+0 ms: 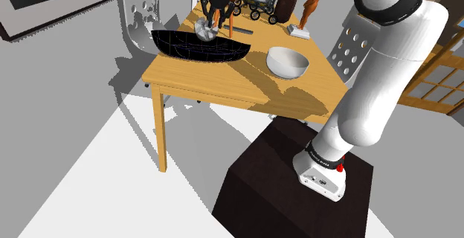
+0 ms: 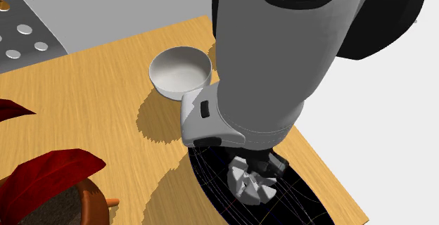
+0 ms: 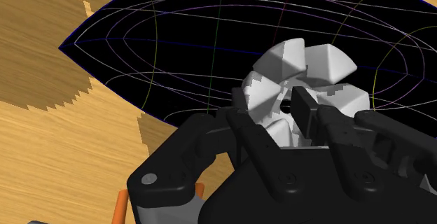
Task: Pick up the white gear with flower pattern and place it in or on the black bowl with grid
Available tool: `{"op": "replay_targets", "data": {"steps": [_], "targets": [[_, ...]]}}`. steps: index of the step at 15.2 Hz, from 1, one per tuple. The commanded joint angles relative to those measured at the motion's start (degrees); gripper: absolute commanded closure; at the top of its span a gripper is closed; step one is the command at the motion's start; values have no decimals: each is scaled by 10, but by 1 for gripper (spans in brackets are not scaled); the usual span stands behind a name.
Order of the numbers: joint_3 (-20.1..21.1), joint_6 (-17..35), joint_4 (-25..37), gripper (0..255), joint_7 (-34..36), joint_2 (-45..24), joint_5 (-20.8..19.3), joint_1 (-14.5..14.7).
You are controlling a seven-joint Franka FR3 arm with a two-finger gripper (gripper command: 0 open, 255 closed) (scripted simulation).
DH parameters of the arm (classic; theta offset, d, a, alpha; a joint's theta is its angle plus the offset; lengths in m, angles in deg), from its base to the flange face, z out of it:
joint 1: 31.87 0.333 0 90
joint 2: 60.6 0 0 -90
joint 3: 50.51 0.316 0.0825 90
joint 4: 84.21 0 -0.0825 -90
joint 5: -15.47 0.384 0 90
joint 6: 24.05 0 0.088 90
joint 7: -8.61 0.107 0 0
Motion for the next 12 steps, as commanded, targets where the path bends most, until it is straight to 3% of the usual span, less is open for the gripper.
{"op": "replay_targets", "data": {"steps": [1,6,10,12], "targets": [[0,0,0,0,0,0,0,0],[0,0,0,0,0,0,0,0],[-1,-76,86,0,0,-9,1,-2],[-1,-76,85,0,0,-9,1,-2]]}}
